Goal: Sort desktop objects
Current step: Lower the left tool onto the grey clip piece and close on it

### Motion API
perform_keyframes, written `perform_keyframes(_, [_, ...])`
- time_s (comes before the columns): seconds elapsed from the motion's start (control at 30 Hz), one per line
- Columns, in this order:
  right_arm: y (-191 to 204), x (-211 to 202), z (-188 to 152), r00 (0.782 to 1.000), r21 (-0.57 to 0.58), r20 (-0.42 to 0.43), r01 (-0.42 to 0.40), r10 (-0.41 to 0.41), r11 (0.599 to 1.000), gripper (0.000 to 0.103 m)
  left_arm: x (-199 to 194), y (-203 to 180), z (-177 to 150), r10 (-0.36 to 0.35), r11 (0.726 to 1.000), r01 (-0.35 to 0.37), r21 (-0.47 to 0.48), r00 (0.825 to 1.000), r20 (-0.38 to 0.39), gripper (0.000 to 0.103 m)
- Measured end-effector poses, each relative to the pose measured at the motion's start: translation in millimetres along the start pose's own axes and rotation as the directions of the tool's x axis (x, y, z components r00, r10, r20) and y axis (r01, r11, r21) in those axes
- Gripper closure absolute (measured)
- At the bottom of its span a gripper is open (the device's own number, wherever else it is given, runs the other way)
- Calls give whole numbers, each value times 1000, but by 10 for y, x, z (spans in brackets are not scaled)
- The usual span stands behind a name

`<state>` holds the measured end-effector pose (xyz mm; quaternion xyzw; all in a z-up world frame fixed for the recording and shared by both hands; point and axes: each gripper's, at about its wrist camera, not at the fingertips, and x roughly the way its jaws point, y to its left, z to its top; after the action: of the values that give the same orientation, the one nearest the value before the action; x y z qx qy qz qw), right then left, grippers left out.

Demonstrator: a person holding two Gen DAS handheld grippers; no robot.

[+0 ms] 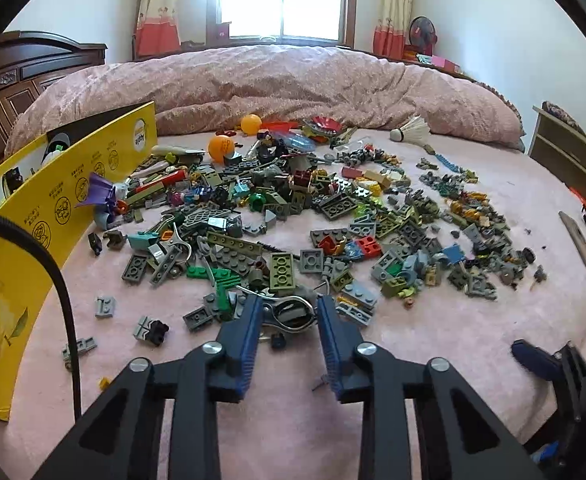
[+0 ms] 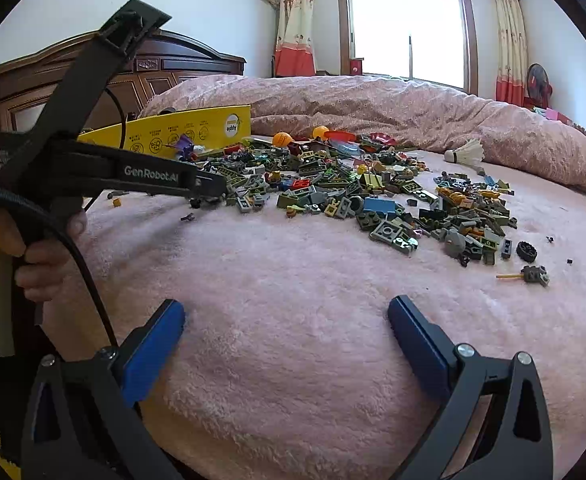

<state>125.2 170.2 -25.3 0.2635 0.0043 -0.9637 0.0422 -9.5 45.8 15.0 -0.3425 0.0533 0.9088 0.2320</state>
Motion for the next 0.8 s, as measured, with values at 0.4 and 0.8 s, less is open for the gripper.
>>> perform_keyframes(0.4, [0,2,1,1000,0,0,0,0,1000,0,-93,-24,-9,-21,999,21,48,1000,-2,54])
perform_keyframes(0.8, [-2,-6,3,1000,-3,2,3,-3,1000,0,153,-30,15,11,994,-8,106,1000,-22,65])
